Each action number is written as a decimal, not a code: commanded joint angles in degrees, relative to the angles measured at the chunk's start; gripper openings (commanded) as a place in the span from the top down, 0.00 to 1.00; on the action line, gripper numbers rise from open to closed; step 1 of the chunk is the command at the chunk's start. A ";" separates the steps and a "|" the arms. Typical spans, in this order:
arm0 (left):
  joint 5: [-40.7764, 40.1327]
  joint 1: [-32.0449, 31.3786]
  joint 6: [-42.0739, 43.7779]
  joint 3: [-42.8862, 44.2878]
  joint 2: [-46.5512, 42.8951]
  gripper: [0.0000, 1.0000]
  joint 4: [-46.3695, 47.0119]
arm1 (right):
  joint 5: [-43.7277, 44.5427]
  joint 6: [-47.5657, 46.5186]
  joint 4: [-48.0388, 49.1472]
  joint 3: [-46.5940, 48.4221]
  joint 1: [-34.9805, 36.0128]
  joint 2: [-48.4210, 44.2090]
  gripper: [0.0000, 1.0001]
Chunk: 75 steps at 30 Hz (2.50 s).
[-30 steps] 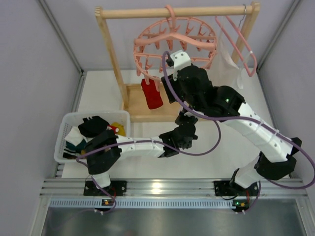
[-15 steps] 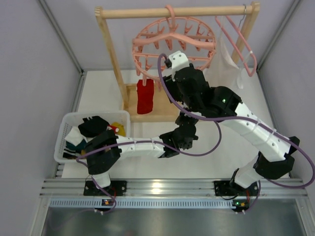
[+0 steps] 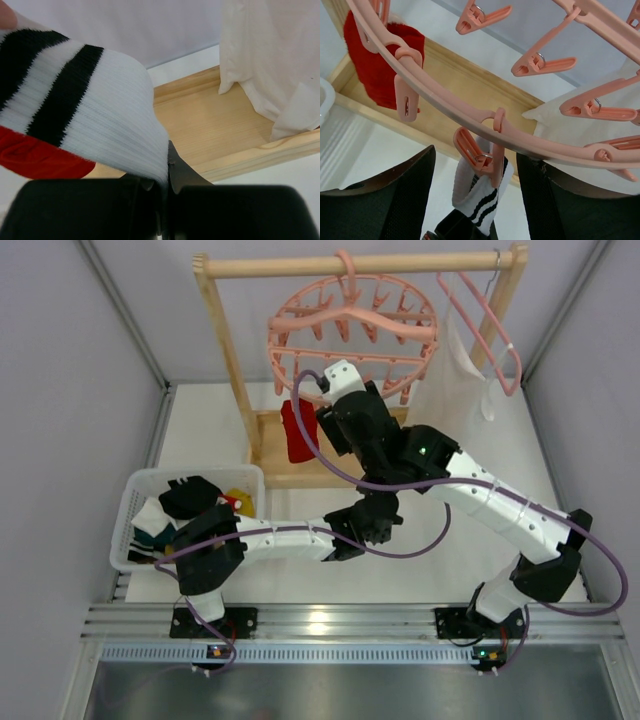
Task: Remove the socks clipped to the hanger
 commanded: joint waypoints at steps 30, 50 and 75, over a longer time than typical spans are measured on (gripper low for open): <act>-1.70 -0.39 -6.23 -7.18 -5.10 1.00 2.47 | 6.09 -3.26 18.74 -6.77 1.18 -1.32 0.88; -5.39 0.05 -40.69 -24.95 -46.59 1.00 -46.20 | -3.40 4.29 21.64 -19.34 0.04 -16.60 0.03; 18.58 34.67 -50.62 -20.73 -56.02 1.00 -67.14 | -6.39 8.69 22.43 -31.21 0.04 -30.59 0.01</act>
